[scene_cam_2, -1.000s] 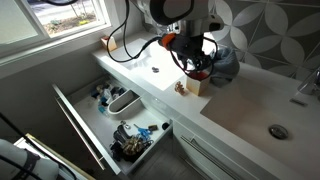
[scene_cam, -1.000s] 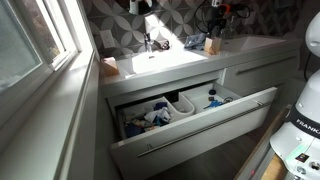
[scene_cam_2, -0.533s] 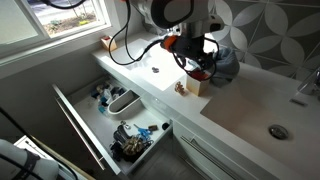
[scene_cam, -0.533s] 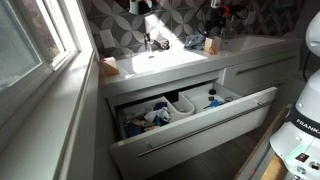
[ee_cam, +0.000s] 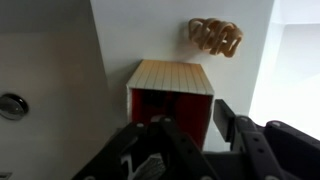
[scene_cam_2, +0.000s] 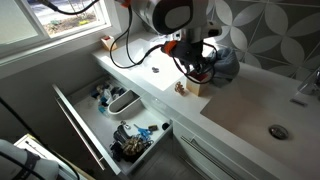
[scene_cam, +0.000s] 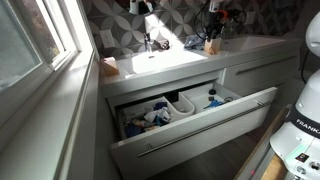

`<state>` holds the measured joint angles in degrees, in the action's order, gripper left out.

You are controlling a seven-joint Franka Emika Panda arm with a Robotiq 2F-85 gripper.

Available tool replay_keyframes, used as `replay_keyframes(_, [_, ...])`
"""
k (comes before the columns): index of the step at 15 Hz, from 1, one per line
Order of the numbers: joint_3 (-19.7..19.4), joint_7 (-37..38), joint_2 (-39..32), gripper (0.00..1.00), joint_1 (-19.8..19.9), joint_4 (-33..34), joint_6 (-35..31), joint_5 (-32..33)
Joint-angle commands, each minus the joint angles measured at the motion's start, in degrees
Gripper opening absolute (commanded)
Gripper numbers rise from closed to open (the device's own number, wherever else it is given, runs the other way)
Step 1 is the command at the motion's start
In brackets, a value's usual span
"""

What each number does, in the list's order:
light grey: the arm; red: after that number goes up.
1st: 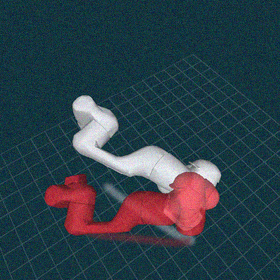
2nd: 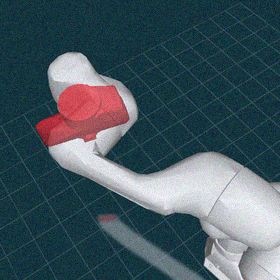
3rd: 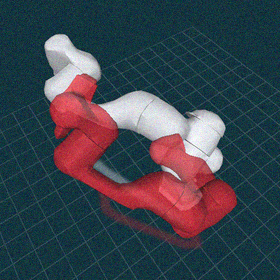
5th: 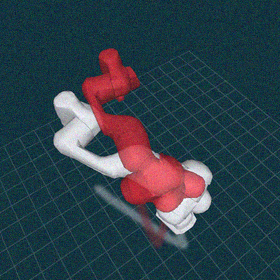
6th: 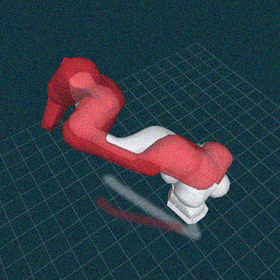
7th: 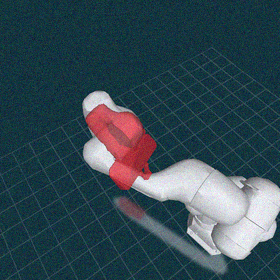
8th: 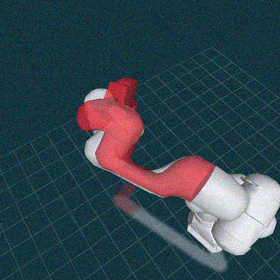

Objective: Move the box to the left

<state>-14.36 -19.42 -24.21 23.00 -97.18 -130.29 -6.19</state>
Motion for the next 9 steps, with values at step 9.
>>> replay_keyframes(9, [0.51, 2.70, 12.40, 0.01, -2.95, -9.95, -3.71, 6.97])
